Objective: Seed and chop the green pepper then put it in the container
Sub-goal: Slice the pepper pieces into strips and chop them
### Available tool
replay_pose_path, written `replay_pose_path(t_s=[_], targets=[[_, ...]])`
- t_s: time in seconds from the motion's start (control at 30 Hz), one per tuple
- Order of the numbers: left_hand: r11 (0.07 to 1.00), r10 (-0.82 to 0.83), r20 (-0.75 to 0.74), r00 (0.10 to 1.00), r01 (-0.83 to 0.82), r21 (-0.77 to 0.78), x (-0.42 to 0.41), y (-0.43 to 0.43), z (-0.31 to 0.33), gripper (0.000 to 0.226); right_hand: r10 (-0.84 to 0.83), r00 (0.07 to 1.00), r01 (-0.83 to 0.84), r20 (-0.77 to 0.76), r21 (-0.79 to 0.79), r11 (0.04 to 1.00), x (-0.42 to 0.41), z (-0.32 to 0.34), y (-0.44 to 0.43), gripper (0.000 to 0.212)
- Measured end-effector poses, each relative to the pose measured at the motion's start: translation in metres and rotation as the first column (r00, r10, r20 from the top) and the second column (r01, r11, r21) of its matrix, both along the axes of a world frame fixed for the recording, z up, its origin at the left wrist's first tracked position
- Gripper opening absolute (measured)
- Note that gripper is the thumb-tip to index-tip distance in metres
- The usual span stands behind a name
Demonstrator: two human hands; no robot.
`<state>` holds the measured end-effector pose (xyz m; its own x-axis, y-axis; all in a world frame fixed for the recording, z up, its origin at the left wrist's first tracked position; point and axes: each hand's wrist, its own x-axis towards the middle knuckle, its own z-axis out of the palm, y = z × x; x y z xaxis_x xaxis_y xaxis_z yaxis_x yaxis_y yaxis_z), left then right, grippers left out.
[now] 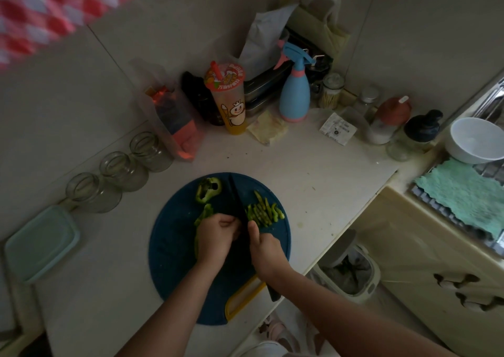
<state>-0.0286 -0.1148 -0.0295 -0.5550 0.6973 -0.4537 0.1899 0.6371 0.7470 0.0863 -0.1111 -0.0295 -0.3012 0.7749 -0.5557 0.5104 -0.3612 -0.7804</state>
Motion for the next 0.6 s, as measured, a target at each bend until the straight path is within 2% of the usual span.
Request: replay_pose_path(t_s=[0.13, 0.27, 0.47, 0.6], targets=[[0.998, 0.031, 0.107, 0.994, -0.025, -0.054, -0.003, 0.013, 0.001, 0.015, 0.031, 0.999, -0.03, -0.038, 0.015, 0.999, 0.01, 0.002, -0.002, 0.059], [0.992, 0.075, 0.163, 0.984, -0.057, -0.113, -0.007, 0.022, 0.001, 0.013, 0.034, 0.998, -0.034, -0.043, 0.01, 0.999, 0.012, 0.003, -0.005, 0.058], [0.991, 0.077, 0.184, 0.98, -0.055, -0.119, -0.011, 0.023, 0.0, 0.009, 0.003, 0.997, -0.007, -0.081, -0.049, 0.999, 0.015, 0.0, -0.01, 0.058], [0.99, 0.035, 0.115, 0.993, -0.019, -0.141, -0.012, 0.026, 0.0, 0.008, 0.019, 0.999, -0.021, -0.048, -0.033, 0.999, 0.013, 0.003, -0.007, 0.058]])
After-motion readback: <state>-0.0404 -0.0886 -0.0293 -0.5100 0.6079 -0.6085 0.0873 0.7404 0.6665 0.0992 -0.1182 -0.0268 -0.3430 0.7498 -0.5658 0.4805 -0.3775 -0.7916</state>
